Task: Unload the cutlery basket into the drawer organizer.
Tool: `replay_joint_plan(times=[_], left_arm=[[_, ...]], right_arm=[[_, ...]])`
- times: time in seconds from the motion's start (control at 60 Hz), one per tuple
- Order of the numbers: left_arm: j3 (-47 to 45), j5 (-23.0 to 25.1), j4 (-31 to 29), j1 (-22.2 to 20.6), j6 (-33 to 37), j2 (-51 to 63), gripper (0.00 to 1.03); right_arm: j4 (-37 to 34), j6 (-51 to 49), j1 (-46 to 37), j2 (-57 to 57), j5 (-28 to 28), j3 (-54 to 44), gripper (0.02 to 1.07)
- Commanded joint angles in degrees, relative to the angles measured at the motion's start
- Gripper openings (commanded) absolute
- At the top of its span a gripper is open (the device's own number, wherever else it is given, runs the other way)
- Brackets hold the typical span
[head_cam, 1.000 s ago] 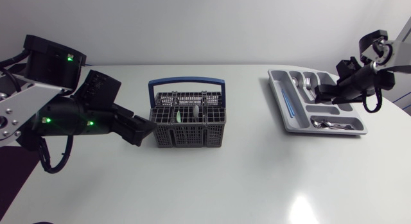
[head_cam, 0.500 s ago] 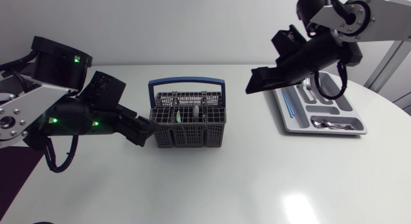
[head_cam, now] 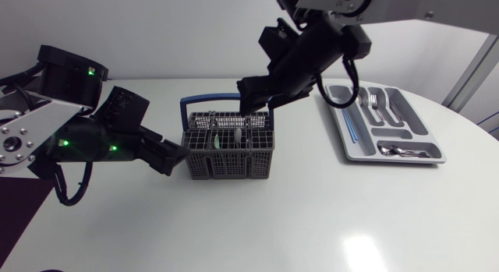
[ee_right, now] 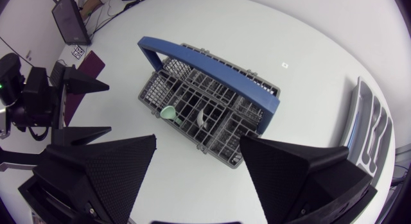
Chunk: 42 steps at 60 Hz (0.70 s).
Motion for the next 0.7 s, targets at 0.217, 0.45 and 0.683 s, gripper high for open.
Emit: replay_joint_plan(times=[0.217,0.45,0.683], left_arm=[[-0.5,2.1,1.7,1.8,3.6,0.7,0.99],[-1.7,2.1,4.4,2.1,3.8,2.1,0.99],[-2.5,2.1,5.5,2.2,3.8,2.7,0.99]], right_arm=[[1.8,4.7,2.8,6.6,3.2,-0.6,0.84],[5.6,7.3,3.2,8.3,4.4,-1.9,0.68],[9.0,8.8,4.2,10.6,6.3,-3.9,0.61]])
